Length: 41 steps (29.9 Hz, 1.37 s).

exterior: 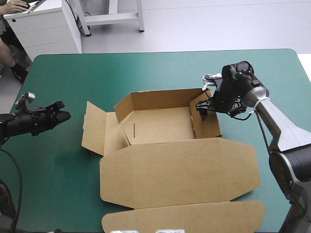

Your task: Fold the box

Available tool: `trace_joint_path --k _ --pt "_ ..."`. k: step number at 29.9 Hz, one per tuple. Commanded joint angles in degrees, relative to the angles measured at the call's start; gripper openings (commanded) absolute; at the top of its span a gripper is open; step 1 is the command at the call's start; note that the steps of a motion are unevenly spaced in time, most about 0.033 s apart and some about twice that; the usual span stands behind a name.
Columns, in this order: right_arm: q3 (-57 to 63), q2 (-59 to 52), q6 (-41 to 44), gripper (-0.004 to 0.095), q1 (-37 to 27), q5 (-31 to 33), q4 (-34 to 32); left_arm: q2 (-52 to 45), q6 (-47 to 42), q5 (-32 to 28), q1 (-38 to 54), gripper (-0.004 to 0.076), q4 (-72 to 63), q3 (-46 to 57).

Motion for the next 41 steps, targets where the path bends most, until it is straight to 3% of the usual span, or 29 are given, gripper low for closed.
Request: trace_joint_path --k 1,8,11,14,18,30,37,41 --pt "-1.31 -2.16 -2.11 0.0927 -2.08 -0.01 3.89 -2.5 0.09 0.26 -0.02 0.0006 -3.44 -1.3" --pt "-1.31 -0.59 -3.68 0.0914 -2.34 0.87 7.91 -2.5 0.09 -0.1 -0.02 0.0006 -2.94 -1.3" --pt "-1.22 0.15 -3.68 0.0825 -2.34 1.26 7.8 -2.5 0.09 -0.24 -0.02 0.0006 -2.94 -1.3" --pt "-1.22 0.26 -3.68 0.0547 -2.34 1.26 7.55 -2.5 0.09 -0.24 -0.02 0.0006 -2.94 -1.3" --pt "-1.22 0.26 -5.84 -0.0029 -2.34 1.26 7.15 -2.5 0.09 -0.24 -0.02 0.0006 -2.94 -1.3" --pt "-1.22 -3.66 -7.12 -0.0001 -2.34 1.26 6.01 -2.5 3.19 -0.24 -0.02 0.0006 -2.52 -1.3" --pt "-1.22 -16.21 -7.12 -0.0001 -2.34 1.26 4.67 -2.5 4.02 -0.14 -0.02 0.0006 -2.52 -1.3" --pt "-1.22 -22.8 -8.83 -0.0001 -2.34 1.26 7.45 -2.5 4.02 -0.14 -0.02 0.0006 -2.52 -1.3"
